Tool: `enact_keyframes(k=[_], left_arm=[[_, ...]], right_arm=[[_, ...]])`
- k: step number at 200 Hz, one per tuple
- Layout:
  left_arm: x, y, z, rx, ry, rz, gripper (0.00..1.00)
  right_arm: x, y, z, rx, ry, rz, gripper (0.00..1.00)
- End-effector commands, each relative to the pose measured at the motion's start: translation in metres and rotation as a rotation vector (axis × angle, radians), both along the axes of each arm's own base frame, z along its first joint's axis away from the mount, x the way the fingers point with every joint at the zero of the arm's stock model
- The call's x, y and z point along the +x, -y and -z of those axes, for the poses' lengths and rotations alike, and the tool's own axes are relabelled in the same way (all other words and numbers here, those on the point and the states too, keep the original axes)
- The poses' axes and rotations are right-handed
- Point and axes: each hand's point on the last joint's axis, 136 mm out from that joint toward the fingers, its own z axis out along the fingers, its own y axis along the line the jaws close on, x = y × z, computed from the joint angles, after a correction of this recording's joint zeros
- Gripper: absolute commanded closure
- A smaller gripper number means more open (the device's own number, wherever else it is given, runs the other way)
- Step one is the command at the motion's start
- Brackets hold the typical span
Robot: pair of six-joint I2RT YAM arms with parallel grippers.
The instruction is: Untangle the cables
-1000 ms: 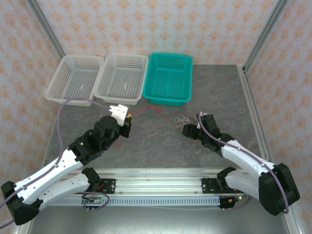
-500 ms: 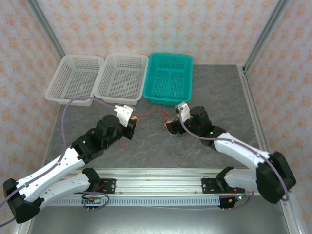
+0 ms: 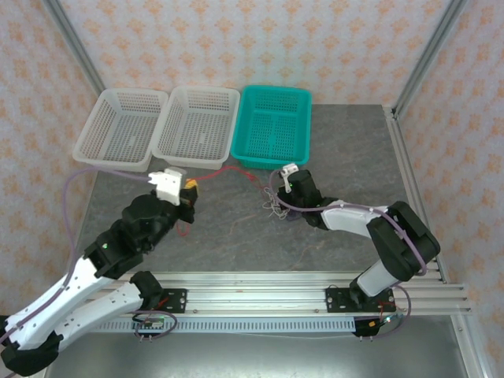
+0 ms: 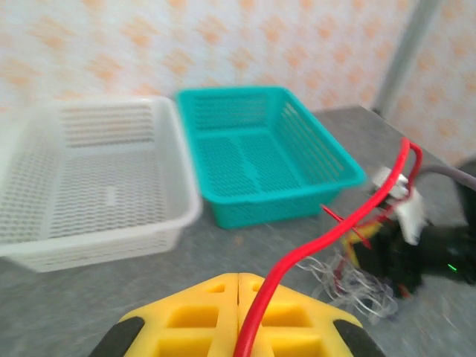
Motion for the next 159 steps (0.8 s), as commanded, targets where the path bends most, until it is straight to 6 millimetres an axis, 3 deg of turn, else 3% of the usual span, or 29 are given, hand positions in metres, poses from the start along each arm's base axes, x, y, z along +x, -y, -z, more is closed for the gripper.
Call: enact_keyframes(k=[1, 20, 54, 76, 90, 111, 129, 143, 159], left_arm=[[-0.005, -0.075, -0.010, 0.013, 0.008, -0.372, 1.00], [-0.012, -0.102, 0.000, 0.074, -0.035, -0.494, 1.00], [-0.014, -0.118, 0.019, 0.079, -0.088, -0.572, 1.00], [-0.008, -0.114, 0.029, 0.051, -0.119, -0.552, 1.00], [-0.001, -0.098, 0.032, 0.033, -0.129, -0.472, 1.00], [0.009, -0.069, 0.030, -0.003, -0.123, -0.326, 1.00], [0.013, -0.036, 0.017, -0.047, -0.088, -0.150, 1.00], [0.015, -0.002, 0.000, -0.101, -0.047, 0.025, 1.00], [0.024, 0.029, -0.017, -0.145, -0.041, 0.147, 1.00]], right_arm=[[-0.001, 0.037, 0.006, 0.177, -0.110, 0.274, 1.00], [-0.013, 0.080, 0.018, 0.300, -0.202, 0.491, 1.00], [-0.040, 0.170, 0.029, 0.471, -0.330, 0.931, 1.00], [-0.043, 0.195, 0.016, 0.549, -0.319, 1.020, 1.00], [-0.037, 0.193, -0.002, 0.547, -0.272, 0.964, 1.00], [-0.025, 0.169, -0.034, 0.601, -0.218, 0.792, 0.99], [-0.024, 0.145, -0.065, 0.576, -0.162, 0.646, 0.64], [-0.029, 0.124, -0.087, 0.528, -0.117, 0.539, 0.28], [-0.037, 0.098, -0.105, 0.538, -0.098, 0.416, 0.18]])
